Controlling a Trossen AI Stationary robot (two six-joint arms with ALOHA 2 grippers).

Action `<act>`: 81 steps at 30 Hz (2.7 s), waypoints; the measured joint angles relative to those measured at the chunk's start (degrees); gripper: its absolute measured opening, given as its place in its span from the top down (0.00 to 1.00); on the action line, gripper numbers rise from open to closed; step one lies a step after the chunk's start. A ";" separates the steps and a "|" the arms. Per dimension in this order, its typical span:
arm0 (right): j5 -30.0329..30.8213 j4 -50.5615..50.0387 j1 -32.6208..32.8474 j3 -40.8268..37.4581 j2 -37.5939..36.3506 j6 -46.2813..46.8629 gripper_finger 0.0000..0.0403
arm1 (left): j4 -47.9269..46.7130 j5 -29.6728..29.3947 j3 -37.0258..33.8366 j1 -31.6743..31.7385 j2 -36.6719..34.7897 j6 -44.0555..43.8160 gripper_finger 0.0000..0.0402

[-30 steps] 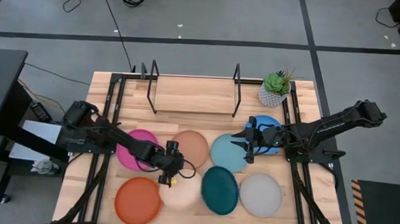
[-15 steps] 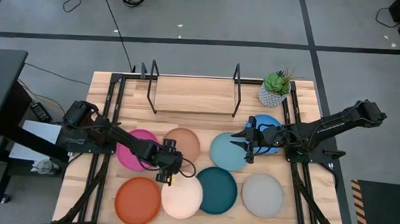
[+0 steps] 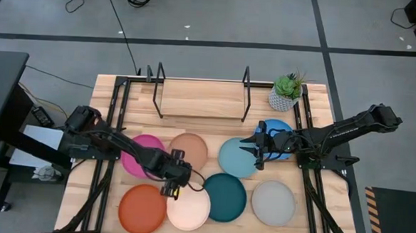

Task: Place and stack plates onto a shelf
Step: Adjust the plates, then put the light blue plate on the shelf

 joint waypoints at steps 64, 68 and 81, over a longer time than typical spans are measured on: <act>-9.06 -5.38 3.58 -0.07 0.00 4.36 0.71 | 6.80 0.73 1.06 -8.81 7.92 -22.94 0.51; -8.85 -4.66 3.89 -0.07 0.00 4.17 0.71 | 2.68 3.29 0.96 -8.97 7.45 -25.51 0.51; -10.85 -7.10 5.90 -0.07 3.54 4.99 0.71 | 4.59 1.30 1.07 -7.64 4.41 -22.61 0.51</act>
